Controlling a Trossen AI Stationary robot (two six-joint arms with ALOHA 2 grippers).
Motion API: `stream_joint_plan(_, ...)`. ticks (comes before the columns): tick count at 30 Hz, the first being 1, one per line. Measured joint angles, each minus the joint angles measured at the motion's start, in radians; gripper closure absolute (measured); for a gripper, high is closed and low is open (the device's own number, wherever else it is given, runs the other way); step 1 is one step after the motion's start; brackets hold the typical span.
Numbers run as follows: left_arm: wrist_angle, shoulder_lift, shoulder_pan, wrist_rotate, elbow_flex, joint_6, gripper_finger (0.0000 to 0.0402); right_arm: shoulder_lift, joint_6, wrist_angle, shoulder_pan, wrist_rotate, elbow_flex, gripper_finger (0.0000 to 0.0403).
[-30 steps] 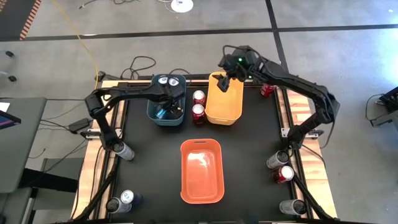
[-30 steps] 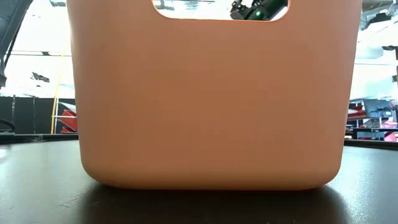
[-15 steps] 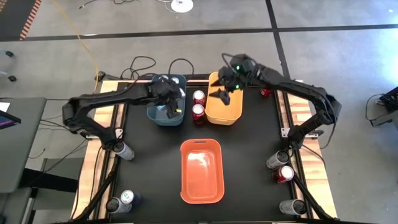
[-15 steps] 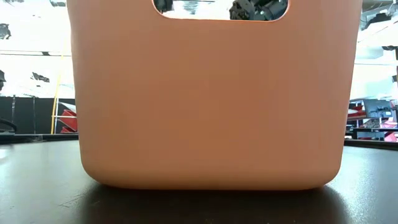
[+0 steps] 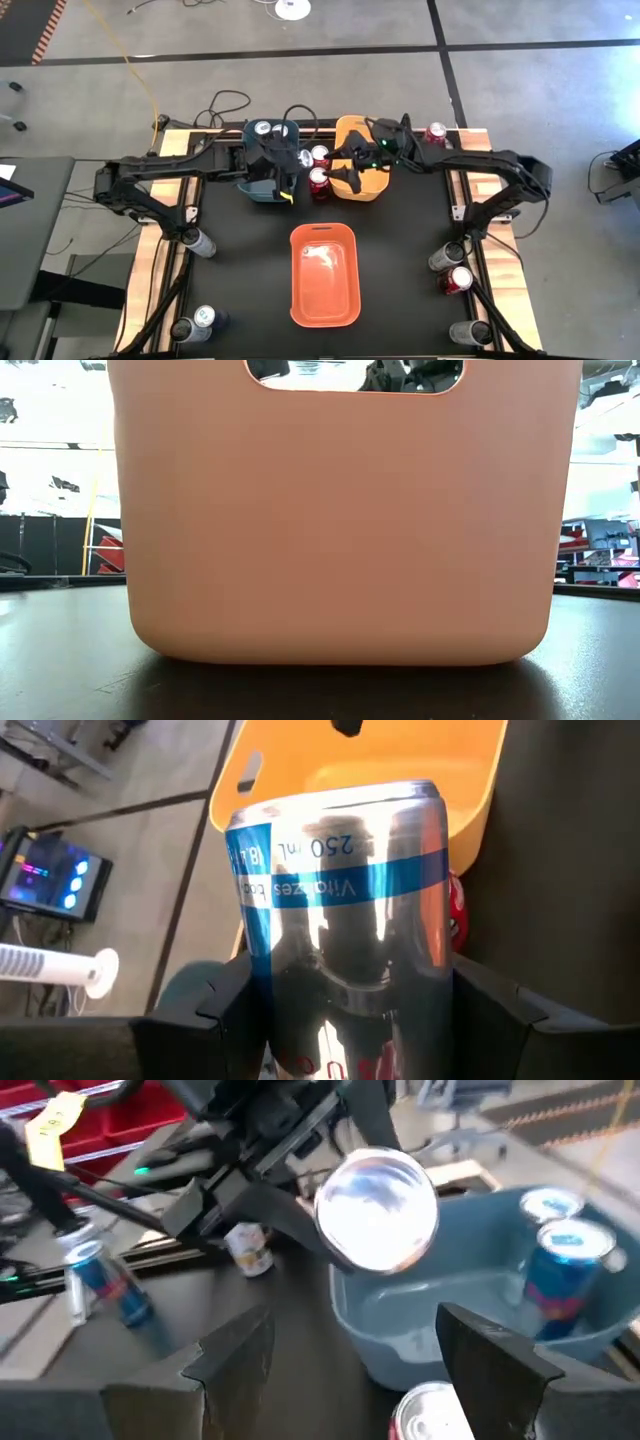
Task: Sort soda cans
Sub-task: Put the top blue soda can into the blue bin
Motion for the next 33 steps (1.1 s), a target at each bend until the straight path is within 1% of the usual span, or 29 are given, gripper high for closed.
stream_joint_plan(3,-0.012,0.000,-0.011,0.000,0.000,0.000,0.0176,-0.026,-0.011,-0.031,0.040,0.118,-0.004,0.0108)
stream_joint_plan(8,-0.017,0.000,-0.028,0.000,0.000,-0.026,0.0176,-0.083,-0.042,-0.117,0.100,0.352,-0.004,0.0108)
stream_joint_plan(11,-0.016,0.000,-0.038,0.000,0.000,-0.030,0.0176,-0.115,-0.069,-0.166,0.117,0.437,-0.011,0.0108)
stream_joint_plan(14,-0.019,0.000,-0.044,0.000,0.000,-0.044,0.0176,-0.160,-0.071,-0.132,0.107,0.476,-0.095,0.0108)
stream_joint_plan(16,-0.033,0.000,-0.044,0.001,0.000,-0.049,0.0176,-0.198,-0.062,-0.065,0.079,0.478,-0.171,0.0108)
stream_joint_plan(18,-0.038,0.000,-0.044,0.001,-0.003,-0.051,0.0176,-0.243,-0.038,0.049,0.044,0.469,-0.245,0.0108)
stream_joint_plan(19,-0.036,0.000,-0.044,0.001,-0.003,-0.049,0.0176,-0.264,-0.036,0.106,0.026,0.432,-0.278,0.0108)
stream_joint_plan(21,-0.019,0.000,-0.044,0.001,-0.003,-0.032,0.0176,-0.283,-0.032,0.221,-0.001,0.308,-0.330,0.0108)
stream_joint_plan(23,0.015,0.003,-0.044,0.000,-0.003,-0.015,0.0176,-0.276,-0.004,0.326,-0.006,0.186,-0.365,0.0108)
stream_joint_plan(24,0.032,0.006,-0.044,0.001,-0.003,-0.005,0.0176,-0.265,0.008,0.373,-0.004,0.151,-0.376,0.0108)
stream_joint_plan(29,0.069,0.034,-0.044,0.005,-0.003,0.039,0.0176,-0.188,0.034,0.471,0.021,0.144,-0.377,0.0108)
stream_joint_plan(33,0.081,0.069,-0.044,0.007,-0.003,0.047,0.0176,-0.145,0.004,0.519,0.042,0.142,-0.377,0.0108)
